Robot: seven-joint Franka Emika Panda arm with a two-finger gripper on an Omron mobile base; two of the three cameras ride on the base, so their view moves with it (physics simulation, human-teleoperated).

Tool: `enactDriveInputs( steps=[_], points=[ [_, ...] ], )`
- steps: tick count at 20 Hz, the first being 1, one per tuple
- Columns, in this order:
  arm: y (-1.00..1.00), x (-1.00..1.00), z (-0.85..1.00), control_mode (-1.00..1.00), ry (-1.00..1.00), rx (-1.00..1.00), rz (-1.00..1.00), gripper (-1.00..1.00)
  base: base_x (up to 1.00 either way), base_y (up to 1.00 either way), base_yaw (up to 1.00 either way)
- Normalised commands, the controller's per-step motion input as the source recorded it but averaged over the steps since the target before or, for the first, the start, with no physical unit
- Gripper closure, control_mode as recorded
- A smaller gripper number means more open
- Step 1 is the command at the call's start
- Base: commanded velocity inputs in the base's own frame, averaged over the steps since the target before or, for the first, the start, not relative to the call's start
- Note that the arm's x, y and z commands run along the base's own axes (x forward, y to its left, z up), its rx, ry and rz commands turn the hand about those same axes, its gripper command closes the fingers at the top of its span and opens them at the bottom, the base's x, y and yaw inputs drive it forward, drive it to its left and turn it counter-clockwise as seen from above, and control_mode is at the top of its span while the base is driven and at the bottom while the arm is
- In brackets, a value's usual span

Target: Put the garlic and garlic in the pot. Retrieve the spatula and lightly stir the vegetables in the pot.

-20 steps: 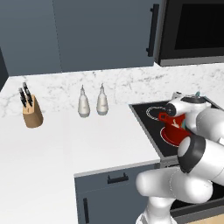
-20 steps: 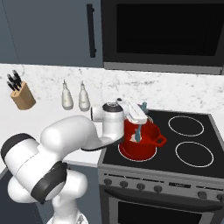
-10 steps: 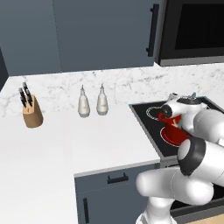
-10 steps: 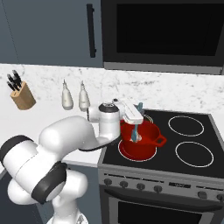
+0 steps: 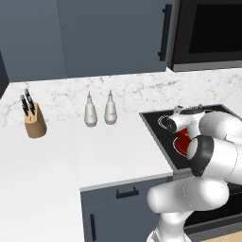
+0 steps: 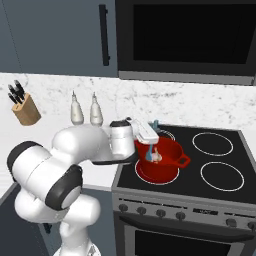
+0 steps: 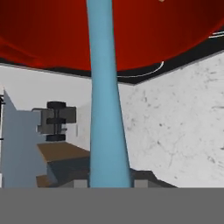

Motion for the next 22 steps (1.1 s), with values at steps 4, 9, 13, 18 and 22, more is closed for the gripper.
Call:
enactDriveInputs(
  steps=[4,9,13,18,22],
  points=[
    [-0.01,0.49,-0.43,-1.00,0.00,-0.15,-0.08,1.00,0.00,0.00,0.00],
    [-0.13,0.14,-0.28,-1.00,-0.08,-0.18,-0.10,1.00,0.00,0.00,0.00],
    [-0.28,0.00,-0.19,-1.00,-0.18,-0.15,-0.11,1.00,0.00,0.00,0.00],
    [-0.40,0.00,-0.13,-1.00,-0.18,-0.10,-0.10,1.00,0.00,0.00,0.00],
    [-0.47,0.00,-0.07,-1.00,-0.20,-0.08,-0.10,1.00,0.00,0.00,0.00]
  ],
)
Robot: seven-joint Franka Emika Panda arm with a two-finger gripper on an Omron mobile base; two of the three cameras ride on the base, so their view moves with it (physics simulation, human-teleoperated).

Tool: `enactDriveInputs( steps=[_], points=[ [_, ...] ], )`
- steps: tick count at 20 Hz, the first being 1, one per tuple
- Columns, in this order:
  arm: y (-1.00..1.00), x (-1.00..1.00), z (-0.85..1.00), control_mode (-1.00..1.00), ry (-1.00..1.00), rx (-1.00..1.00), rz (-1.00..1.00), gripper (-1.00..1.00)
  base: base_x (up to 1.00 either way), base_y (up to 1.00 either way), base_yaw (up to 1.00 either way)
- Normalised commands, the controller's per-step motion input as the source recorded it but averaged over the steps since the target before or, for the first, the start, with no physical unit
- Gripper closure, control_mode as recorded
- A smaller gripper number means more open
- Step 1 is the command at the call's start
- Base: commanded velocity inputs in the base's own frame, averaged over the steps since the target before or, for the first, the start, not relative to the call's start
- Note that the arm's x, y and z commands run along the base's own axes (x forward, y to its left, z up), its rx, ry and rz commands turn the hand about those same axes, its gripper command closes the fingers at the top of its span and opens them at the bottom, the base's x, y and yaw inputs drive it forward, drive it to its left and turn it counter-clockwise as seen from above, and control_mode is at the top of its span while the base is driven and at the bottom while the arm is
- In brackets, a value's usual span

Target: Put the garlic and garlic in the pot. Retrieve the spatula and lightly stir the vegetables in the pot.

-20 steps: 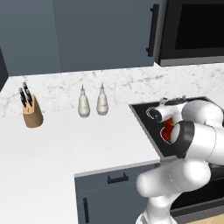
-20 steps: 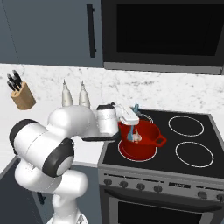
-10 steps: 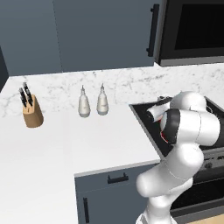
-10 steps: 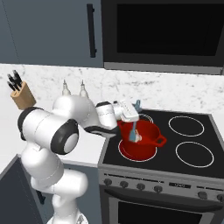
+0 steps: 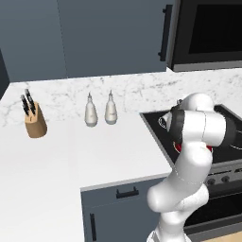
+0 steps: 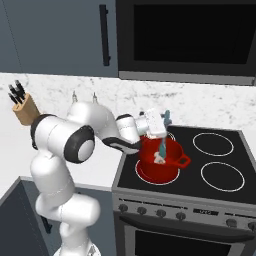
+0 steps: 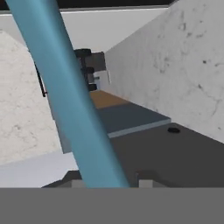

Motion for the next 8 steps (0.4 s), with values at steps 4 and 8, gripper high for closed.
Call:
enactDriveInputs(
  steps=[4,8],
  points=[
    [-0.34,0.00,-0.07,-1.00,-0.21,-0.07,-0.08,1.00,0.00,0.00,0.00],
    [-0.09,-0.07,-0.06,-1.00,-0.19,-0.06,-0.05,1.00,0.00,0.00,0.00]
  ],
)
